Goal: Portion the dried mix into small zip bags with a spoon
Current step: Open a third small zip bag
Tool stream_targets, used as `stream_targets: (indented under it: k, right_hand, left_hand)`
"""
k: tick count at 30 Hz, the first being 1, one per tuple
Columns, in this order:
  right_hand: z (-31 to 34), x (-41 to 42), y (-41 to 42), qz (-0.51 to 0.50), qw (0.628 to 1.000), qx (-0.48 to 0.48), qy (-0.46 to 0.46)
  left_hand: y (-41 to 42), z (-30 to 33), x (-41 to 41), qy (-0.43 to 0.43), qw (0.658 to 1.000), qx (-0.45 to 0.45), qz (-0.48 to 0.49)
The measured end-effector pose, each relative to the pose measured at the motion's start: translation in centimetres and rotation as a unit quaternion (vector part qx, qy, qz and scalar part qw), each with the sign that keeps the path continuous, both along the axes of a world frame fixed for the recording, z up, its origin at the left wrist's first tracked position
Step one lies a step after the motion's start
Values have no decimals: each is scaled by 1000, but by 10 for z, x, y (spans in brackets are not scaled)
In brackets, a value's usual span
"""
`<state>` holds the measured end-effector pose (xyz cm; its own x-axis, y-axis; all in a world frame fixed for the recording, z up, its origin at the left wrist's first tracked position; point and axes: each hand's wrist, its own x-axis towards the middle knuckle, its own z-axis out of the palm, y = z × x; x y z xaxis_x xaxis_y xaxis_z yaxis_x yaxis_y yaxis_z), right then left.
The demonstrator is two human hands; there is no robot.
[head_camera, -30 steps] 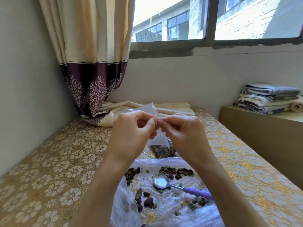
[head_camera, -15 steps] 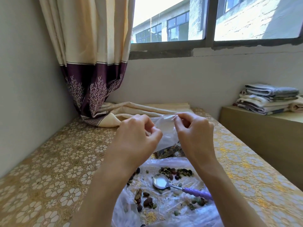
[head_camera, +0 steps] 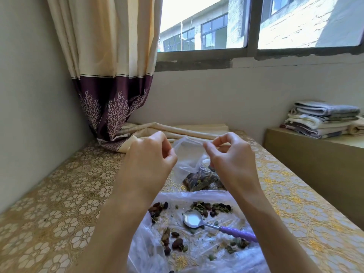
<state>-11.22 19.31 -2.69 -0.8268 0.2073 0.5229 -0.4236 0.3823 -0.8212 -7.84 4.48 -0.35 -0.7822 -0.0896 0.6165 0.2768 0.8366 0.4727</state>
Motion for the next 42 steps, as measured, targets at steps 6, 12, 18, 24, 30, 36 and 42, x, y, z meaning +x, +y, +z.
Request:
stream_targets:
  k: [6,12,18,24,30,36,42]
  right_hand:
    - [16,21,-11,136,989,-42,30]
    - [6,13,-6,38,972,205,104]
    - [-1,4,-1,84,967,212,115]
    - [2,0,14,172,978,118,28]
    - [9,4,24,319,946,-31,-53]
    - [10,4,25,320,945,-26,-68]
    - [13,4,32,336,937,-31,-93]
  left_hand:
    - [5,-4,-5,1,999,27,-20]
    - [5,-1,-2,-12,996,60,-66]
    - [11,-1,0,12,988,40,-149]
    - [-2,-3,-5,57,977,-83,-186]
    - [-4,-15,-14,5,966,-196,-170]
    - [-4,-21,-18,28,965,-199,-166]
    - [-5,-20,-20,54,967,-211,-135]
